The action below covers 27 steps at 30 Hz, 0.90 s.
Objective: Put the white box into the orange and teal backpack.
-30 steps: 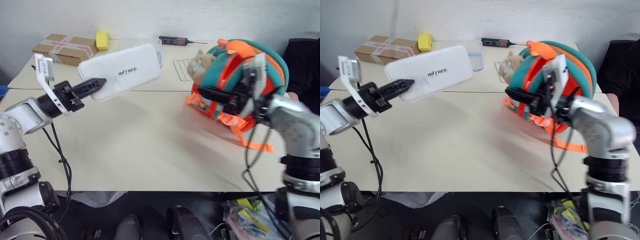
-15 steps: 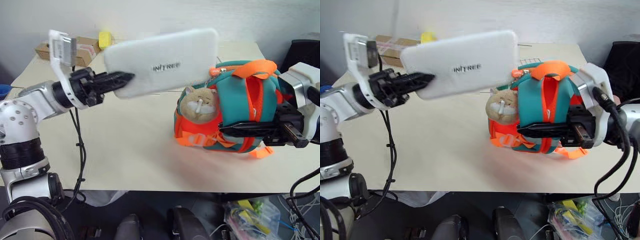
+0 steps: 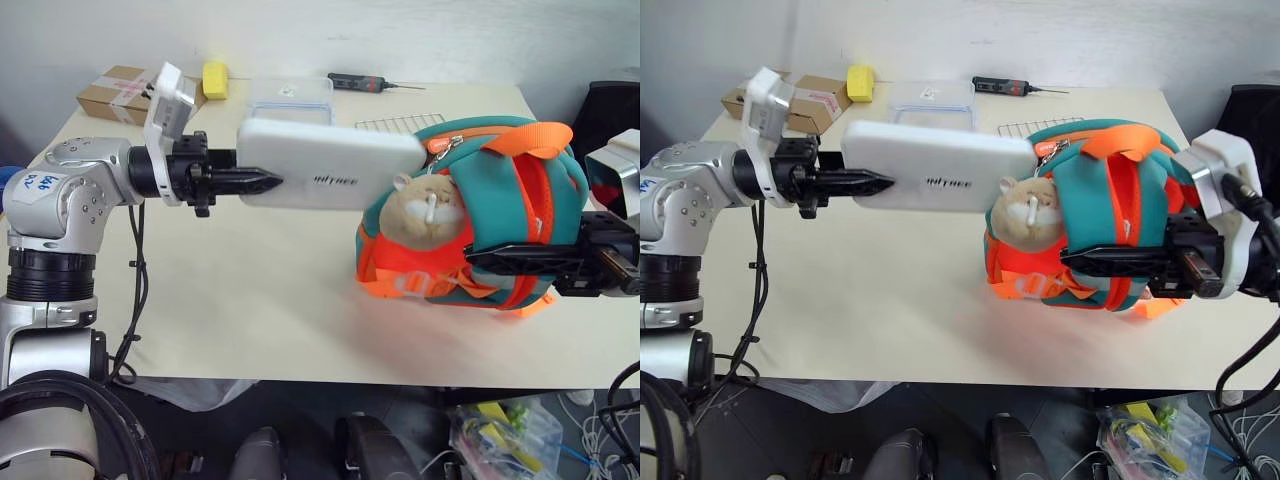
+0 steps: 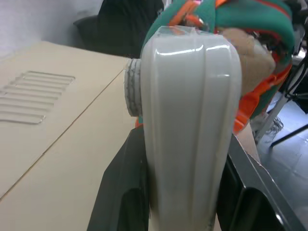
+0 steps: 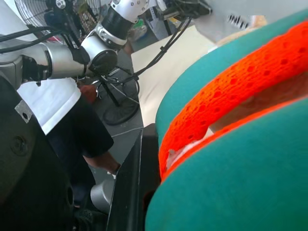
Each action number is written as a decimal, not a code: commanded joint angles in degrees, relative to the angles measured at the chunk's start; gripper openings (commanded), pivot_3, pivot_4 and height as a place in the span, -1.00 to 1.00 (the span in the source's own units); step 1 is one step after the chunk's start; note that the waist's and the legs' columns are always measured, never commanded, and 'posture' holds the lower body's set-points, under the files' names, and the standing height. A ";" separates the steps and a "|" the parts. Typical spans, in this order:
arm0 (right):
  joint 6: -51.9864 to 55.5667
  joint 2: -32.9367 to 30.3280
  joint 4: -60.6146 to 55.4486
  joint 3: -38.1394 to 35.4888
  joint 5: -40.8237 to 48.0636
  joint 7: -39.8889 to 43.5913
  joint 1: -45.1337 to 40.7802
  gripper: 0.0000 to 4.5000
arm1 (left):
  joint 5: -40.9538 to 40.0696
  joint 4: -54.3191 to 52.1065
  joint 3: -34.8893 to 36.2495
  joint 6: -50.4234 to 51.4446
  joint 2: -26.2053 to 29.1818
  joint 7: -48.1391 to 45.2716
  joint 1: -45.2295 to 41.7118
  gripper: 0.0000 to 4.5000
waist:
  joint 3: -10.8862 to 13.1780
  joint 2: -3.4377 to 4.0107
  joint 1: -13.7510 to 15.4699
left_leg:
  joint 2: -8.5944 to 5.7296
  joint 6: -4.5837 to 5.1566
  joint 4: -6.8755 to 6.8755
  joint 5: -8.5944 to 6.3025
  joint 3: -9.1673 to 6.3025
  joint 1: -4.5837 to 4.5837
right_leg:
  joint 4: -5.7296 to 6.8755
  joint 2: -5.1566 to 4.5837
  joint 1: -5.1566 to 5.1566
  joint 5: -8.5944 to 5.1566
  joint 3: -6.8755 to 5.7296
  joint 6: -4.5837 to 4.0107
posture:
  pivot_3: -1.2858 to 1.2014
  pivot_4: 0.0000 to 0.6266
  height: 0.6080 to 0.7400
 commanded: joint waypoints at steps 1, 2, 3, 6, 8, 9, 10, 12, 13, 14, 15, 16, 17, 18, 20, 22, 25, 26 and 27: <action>-1.61 -0.51 -1.69 -2.78 0.95 0.37 0.69 -0.99 | 4.42 -0.11 -3.38 -4.59 0.19 -4.62 -2.38 -0.45 | 0.00 0.00 0.14 | -0.01 0.01 0.01 0.00 0.01 -0.01 | 0.00 0.00 0.00 0.00 0.00 0.00 | 0.03 -0.52 1.00; -2.02 -0.22 -1.89 -2.58 0.77 0.23 0.93 -0.99 | 5.48 0.21 -4.36 -5.77 -1.04 -4.79 -2.94 -0.45 | 0.00 0.00 0.21 | -0.01 0.03 0.03 -0.01 0.01 -0.01 | 0.00 0.00 0.00 0.00 0.00 0.00 | 0.03 -0.52 1.00; -2.52 0.13 -2.13 -2.28 0.47 0.10 1.11 -0.99 | 6.18 0.64 -5.21 -6.34 -2.47 -4.80 -3.63 -0.45 | 0.00 0.00 0.32 | 0.00 0.03 0.04 -0.02 0.00 -0.01 | 0.00 0.00 0.00 0.00 0.00 0.00 | 0.03 -0.52 1.00; -4.28 1.24 -2.67 -0.85 -0.65 -0.45 1.14 -0.99 | 7.80 2.64 -7.07 -6.93 -8.42 -3.06 -5.90 -0.45 | 0.00 0.00 0.62 | -0.02 0.11 0.08 -0.06 0.00 -0.05 | -0.01 -0.01 0.02 0.00 0.00 0.00 | 0.03 -0.52 1.00; -5.66 2.26 -3.00 0.29 -1.79 -1.31 0.88 -0.99 | 9.09 3.79 -8.30 -7.73 -12.79 -1.61 -7.00 -0.45 | 0.00 0.00 0.69 | -0.04 0.14 0.12 -0.07 -0.01 -0.08 | -0.02 -0.02 0.02 0.00 0.00 0.01 | 0.03 -0.52 1.00; -6.81 2.98 -3.21 1.09 -3.23 -2.16 0.70 -0.99 | 10.04 4.67 -8.99 -8.35 -15.23 -0.61 -7.59 -0.45 | 0.01 -0.01 0.59 | -0.05 0.15 0.13 -0.08 -0.01 -0.08 | -0.02 -0.03 0.02 0.00 0.00 0.01 | 0.03 -0.52 1.00; -7.60 3.48 -3.35 1.62 -4.25 -2.74 0.59 -0.99 | 10.81 5.33 -9.33 -8.75 -16.86 0.02 -8.00 -0.45 | 0.01 -0.02 0.57 | -0.04 0.16 0.13 -0.09 -0.01 -0.11 | -0.03 -0.03 0.01 0.00 0.01 0.01 | 0.03 -0.52 1.00; -8.76 5.12 -3.04 2.80 -5.62 -4.53 0.26 -0.99 | 14.69 9.52 -12.09 -11.03 -23.03 3.57 -9.89 -0.45 | 0.03 -0.05 0.54 | -0.04 0.16 0.13 -0.09 -0.01 -0.13 | -0.02 -0.02 -0.02 0.01 0.01 0.01 | 0.03 -0.52 1.00; -8.84 5.68 -3.08 2.79 -5.33 -4.89 0.38 -0.99 | 16.77 11.38 -13.54 -12.65 -25.46 4.79 -10.60 -0.45 | 0.03 -0.05 0.56 | -0.04 0.16 0.13 -0.09 -0.01 -0.12 | -0.02 -0.01 -0.02 0.01 0.01 0.01 | 0.03 -0.52 1.00; -8.97 6.00 -3.61 2.64 -5.19 -4.93 0.92 -0.99 | 18.22 13.17 -14.52 -13.45 -28.08 6.12 -11.34 -0.45 | 0.03 -0.05 0.58 | -0.06 0.16 0.13 -0.08 0.00 -0.12 | 0.00 -0.01 -0.02 0.01 0.02 0.01 | 0.03 -0.52 1.00; -9.09 6.14 -4.13 2.47 -5.08 -4.90 1.41 -0.99 | 19.15 14.46 -14.88 -14.01 -29.91 6.76 -11.85 -0.45 | 0.03 -0.05 0.58 | -0.06 0.16 0.13 -0.08 0.00 -0.13 | -0.01 0.00 -0.02 0.01 0.02 0.01 | 0.03 -0.52 1.00; -9.20 6.31 -4.69 2.35 -4.99 -4.98 2.00 -0.99 | 19.97 15.67 -15.22 -14.80 -32.00 7.40 -12.29 -0.45 | 0.03 -0.05 0.48 | -0.06 0.16 0.12 -0.09 0.01 -0.12 | -0.01 0.00 -0.03 0.01 0.03 0.01 | 0.03 -0.52 1.00; -9.39 6.47 -5.15 2.26 -5.03 -5.06 2.54 -0.99 | 20.43 16.71 -15.15 -15.28 -33.90 8.26 -12.66 -0.45 | 0.03 -0.05 0.42 | -0.06 0.16 0.09 -0.08 0.02 -0.13 | -0.02 0.02 -0.04 0.01 0.05 0.01 | 0.03 -0.52 1.00; -9.67 6.72 -5.49 2.21 -5.22 -5.39 3.05 -0.99 | 21.51 17.93 -15.13 -15.99 -35.83 10.17 -13.08 -0.45 | 0.03 -0.05 0.37 | -0.05 0.16 0.07 -0.09 0.01 -0.12 | 0.00 0.05 -0.05 0.01 0.08 0.01 | 0.03 -0.52 1.00; -9.89 7.40 -6.04 2.05 -5.11 -6.74 3.97 -0.99 | 23.53 18.96 -15.11 -15.95 -37.82 13.30 -13.45 -0.45 | 0.03 -0.05 0.39 | -0.05 0.15 0.07 -0.08 0.01 -0.07 | 0.04 0.07 -0.06 0.01 0.11 0.01 | 0.03 -0.52 1.00; -10.08 7.75 -6.58 1.89 -4.79 -7.73 4.78 -1.00 | 22.44 16.11 -13.73 -13.36 -36.31 11.61 -13.02 -0.12 | 0.03 -0.05 0.23 | -0.06 0.13 0.08 -0.07 0.02 -0.05 | 0.07 0.08 -0.05 0.01 0.14 0.01 | 0.03 -0.52 1.00; -10.34 7.83 -7.59 1.31 -4.30 -8.14 6.29 -1.00 | 20.50 12.42 -10.87 -9.94 -30.96 8.68 -12.10 0.27 | 0.04 -0.04 -0.15 | -0.05 0.10 0.04 -0.05 0.03 0.02 | 0.14 0.13 -0.05 0.01 0.22 0.01 | 0.03 -0.52 1.00; -10.41 7.81 -7.79 1.07 -4.16 -8.24 6.68 -1.00 | 19.68 11.09 -9.80 -8.44 -28.73 7.75 -11.63 0.39 | 0.04 -0.03 -0.33 | -0.02 0.07 0.01 -0.04 0.03 0.03 | 0.15 0.15 -0.07 0.01 0.23 0.01 | 0.03 -0.52 1.00; -10.66 7.92 -7.91 0.71 -4.16 -8.58 7.07 -1.00 | 18.82 9.45 -8.53 -7.60 -26.05 6.63 -10.86 0.52 | 0.05 -0.03 -0.56 | 0.01 0.03 -0.03 -0.01 0.02 0.05 | 0.15 0.17 -0.08 0.01 0.22 0.01 | 0.03 -0.52 1.00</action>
